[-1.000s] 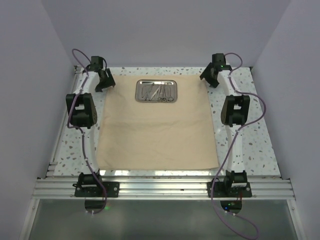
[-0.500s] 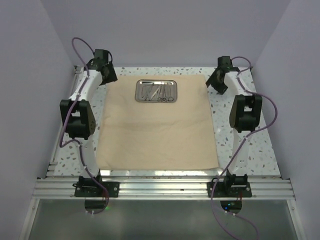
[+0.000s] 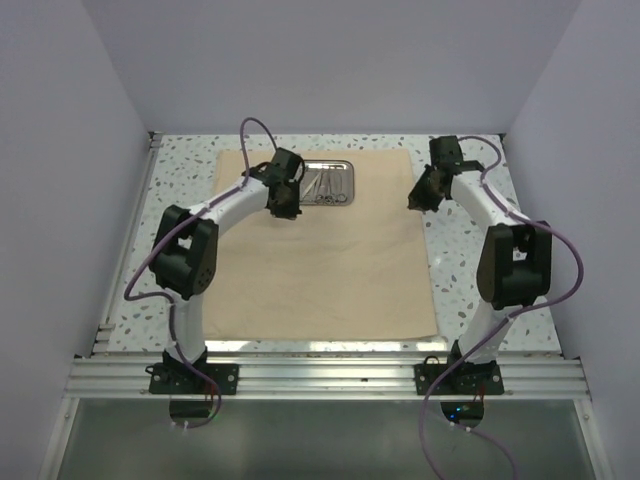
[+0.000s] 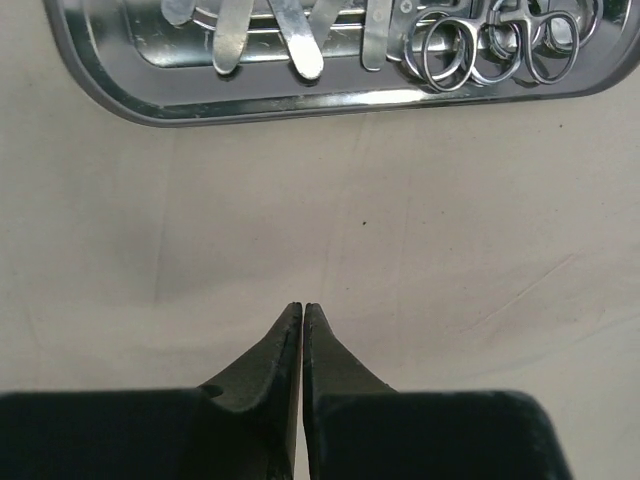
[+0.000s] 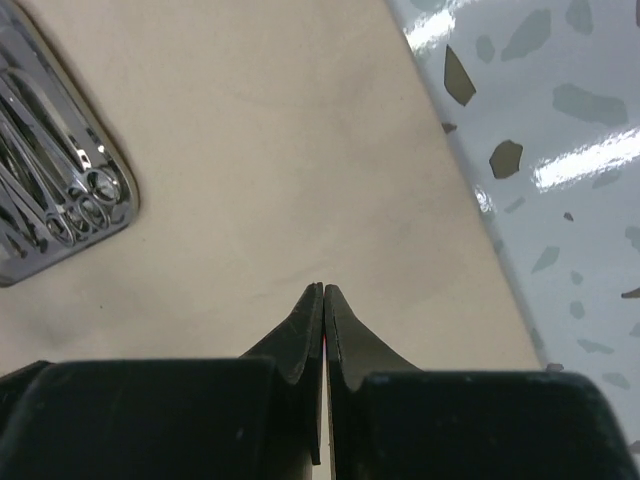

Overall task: Open and lay out the surgical kit
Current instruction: Smooth out the surgical kit at the center of the board.

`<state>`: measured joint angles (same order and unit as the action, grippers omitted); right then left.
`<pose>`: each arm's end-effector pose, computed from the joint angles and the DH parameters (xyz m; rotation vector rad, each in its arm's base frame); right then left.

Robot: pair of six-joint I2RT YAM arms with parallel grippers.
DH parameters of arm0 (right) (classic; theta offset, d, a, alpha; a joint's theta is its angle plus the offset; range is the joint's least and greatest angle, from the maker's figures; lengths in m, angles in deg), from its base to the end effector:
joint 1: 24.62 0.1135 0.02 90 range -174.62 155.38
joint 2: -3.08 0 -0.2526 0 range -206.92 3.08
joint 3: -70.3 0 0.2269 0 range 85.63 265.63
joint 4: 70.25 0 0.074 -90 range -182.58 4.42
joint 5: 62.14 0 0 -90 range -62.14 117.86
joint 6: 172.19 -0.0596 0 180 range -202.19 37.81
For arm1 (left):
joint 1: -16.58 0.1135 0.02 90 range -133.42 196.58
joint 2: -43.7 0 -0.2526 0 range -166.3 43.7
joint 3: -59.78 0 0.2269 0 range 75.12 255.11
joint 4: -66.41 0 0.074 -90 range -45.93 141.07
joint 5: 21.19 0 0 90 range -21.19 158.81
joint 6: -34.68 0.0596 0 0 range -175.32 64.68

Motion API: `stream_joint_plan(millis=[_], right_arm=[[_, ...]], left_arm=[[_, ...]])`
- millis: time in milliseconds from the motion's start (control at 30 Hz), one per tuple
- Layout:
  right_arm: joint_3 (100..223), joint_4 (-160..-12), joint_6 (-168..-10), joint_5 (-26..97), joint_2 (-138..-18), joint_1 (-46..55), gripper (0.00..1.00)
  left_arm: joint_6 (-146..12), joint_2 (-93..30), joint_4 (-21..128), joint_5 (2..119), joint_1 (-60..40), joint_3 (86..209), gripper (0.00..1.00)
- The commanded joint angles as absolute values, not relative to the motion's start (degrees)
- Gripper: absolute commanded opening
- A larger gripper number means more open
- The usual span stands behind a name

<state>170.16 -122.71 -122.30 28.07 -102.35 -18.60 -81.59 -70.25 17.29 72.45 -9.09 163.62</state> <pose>0.3816 0.0405 0.2216 0.7648 2.4994 0.2977 0.3750 -0.1760 0.1898 -0.0366 2.6212 -0.2410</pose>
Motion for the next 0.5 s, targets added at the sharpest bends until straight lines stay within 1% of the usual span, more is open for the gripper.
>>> stream_joint_plan(millis=[0,233,400,467], right_arm=[[166.94,-122.06,-121.74,30.49,-95.9,-17.86,0.0],[162.1,-124.34,-118.75,29.53,-90.18,-17.33,0.0],[159.02,-124.87,-117.7,28.65,-86.75,-17.33,0.0],[157.71,-124.87,-117.43,28.48,-85.96,-17.41,0.0]], left_arm=[[-83.27,-71.26,21.27,71.8,-9.87,163.97,0.06],[-83.71,-73.63,22.07,71.97,-12.16,162.48,0.01],[-84.94,-72.14,21.63,72.86,-13.48,157.65,0.0],[-85.73,-69.6,22.68,73.21,-13.92,154.14,0.0]])
